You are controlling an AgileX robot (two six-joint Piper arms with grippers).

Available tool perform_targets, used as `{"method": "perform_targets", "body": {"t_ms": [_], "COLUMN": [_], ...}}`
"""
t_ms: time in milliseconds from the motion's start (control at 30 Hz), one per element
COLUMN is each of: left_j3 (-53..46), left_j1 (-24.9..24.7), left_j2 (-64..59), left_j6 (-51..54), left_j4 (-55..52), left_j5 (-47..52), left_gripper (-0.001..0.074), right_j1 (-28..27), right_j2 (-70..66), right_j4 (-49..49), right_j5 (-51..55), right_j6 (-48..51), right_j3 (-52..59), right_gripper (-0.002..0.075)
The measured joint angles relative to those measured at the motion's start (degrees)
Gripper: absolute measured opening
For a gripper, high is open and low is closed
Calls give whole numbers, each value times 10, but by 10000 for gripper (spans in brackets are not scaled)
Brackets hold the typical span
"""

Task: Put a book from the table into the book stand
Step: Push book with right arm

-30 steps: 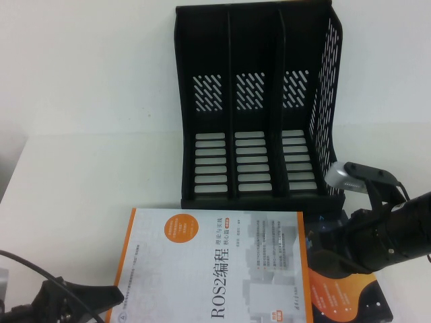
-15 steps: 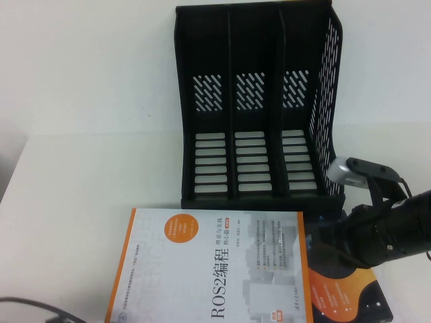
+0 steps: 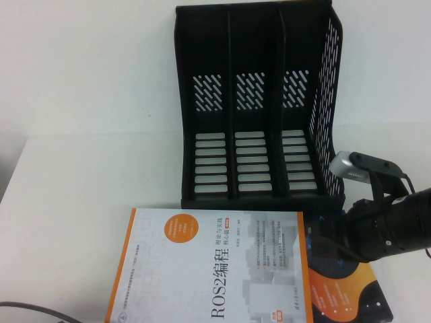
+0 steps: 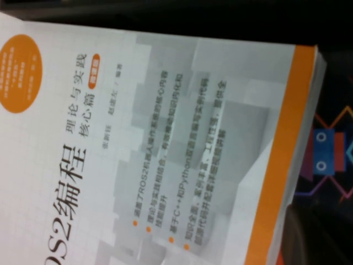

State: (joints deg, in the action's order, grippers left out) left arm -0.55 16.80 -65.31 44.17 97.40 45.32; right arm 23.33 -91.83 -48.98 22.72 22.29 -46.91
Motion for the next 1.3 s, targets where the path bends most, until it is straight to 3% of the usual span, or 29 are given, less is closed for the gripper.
{"method": "perform_targets", "body": {"t_ms": [233, 600, 900, 1300], "left_j3": [11, 121, 242, 324], "left_j1": [0, 0, 0, 0], "left_j2": [0, 0, -3, -59], "left_j6": [26, 73, 67, -17], "left_j4": [-1, -1, -148, -240], "left_j5": [43, 49, 23, 32], "left_gripper": [489, 489, 489, 489], "right_j1": [0, 0, 0, 0], "right_j2": [0, 0, -42, -82], "right_j4": [-1, -1, -1, -11], "right_j5": [15, 48, 37, 47], "right_j6": [0, -2, -3, 2], "right_j3": [0, 0, 0, -48], "right_gripper": [2, 2, 2, 2]}}
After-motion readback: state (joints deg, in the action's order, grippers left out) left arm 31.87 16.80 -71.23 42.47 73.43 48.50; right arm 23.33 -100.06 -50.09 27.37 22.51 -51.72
